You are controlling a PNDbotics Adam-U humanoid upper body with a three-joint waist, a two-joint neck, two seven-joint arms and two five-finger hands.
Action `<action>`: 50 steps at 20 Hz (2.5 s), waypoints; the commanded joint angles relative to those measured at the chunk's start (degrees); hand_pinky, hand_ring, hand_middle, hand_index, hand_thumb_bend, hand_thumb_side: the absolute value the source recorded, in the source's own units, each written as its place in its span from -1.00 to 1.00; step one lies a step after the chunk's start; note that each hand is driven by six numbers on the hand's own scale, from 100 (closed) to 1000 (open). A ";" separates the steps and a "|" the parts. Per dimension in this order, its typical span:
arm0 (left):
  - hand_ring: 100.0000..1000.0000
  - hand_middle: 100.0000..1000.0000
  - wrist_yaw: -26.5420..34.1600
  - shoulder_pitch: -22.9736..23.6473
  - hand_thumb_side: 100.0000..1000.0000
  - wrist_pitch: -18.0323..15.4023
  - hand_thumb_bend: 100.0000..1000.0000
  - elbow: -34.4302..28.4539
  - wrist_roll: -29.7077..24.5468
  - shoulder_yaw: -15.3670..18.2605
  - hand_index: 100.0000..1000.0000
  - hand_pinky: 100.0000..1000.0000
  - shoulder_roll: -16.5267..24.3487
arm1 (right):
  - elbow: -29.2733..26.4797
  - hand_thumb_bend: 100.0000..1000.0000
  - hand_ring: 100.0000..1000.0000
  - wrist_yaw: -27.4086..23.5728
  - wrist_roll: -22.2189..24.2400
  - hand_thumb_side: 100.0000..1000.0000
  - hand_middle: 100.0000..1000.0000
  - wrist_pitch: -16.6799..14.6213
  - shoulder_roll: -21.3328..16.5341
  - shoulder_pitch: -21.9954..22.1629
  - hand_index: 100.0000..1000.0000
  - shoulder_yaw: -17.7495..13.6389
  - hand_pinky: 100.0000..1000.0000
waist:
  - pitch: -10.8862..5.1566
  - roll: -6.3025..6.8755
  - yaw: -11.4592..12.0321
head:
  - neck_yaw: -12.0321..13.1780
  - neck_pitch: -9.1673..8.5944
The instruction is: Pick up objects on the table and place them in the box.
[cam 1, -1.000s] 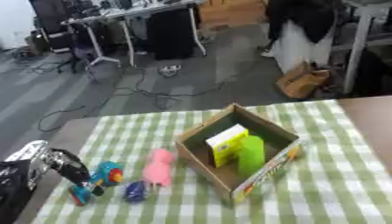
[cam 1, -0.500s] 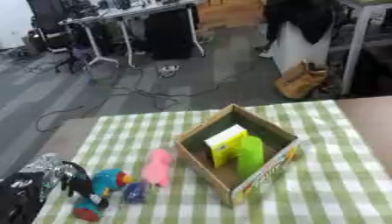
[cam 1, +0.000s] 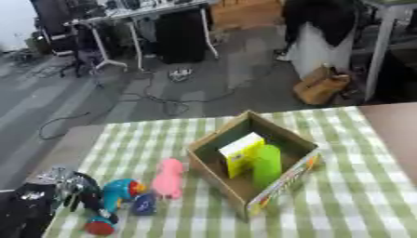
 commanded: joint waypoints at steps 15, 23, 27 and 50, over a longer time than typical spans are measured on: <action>-0.54 -0.39 -3.68 0.51 0.84 2.47 0.14 4.49 -0.93 1.68 0.16 -0.43 -1.66 | -0.87 -1.00 0.76 0.40 -0.33 1.00 0.62 0.02 -0.73 -0.06 0.85 -0.60 0.61 | -1.22 -0.53 -0.39 | 0.65 -0.25; -0.92 -0.77 -3.43 1.17 0.73 2.35 0.06 4.75 0.77 1.90 -0.15 -0.94 -1.88 | -0.87 -1.00 0.76 0.41 -0.42 1.00 0.62 -0.05 -0.85 0.01 0.85 -0.69 0.62 | -1.11 -0.99 -0.26 | 0.85 -0.18; -1.00 -0.88 -3.25 1.57 0.67 2.71 -0.10 4.71 2.78 2.12 -0.28 -1.00 -1.86 | -0.87 -1.00 0.76 0.41 -0.47 1.00 0.62 -0.07 -0.87 0.00 0.85 -0.74 0.62 | -1.13 -1.09 -0.29 | 0.83 -0.27; -1.00 -1.00 9.58 5.40 0.67 12.36 -0.88 6.14 11.52 3.45 -0.42 -1.00 -2.87 | -0.87 -1.00 0.76 0.48 -0.73 1.00 0.62 -0.03 -0.78 0.37 0.85 -1.16 0.61 | -1.10 -1.62 -0.23 | 0.69 -0.57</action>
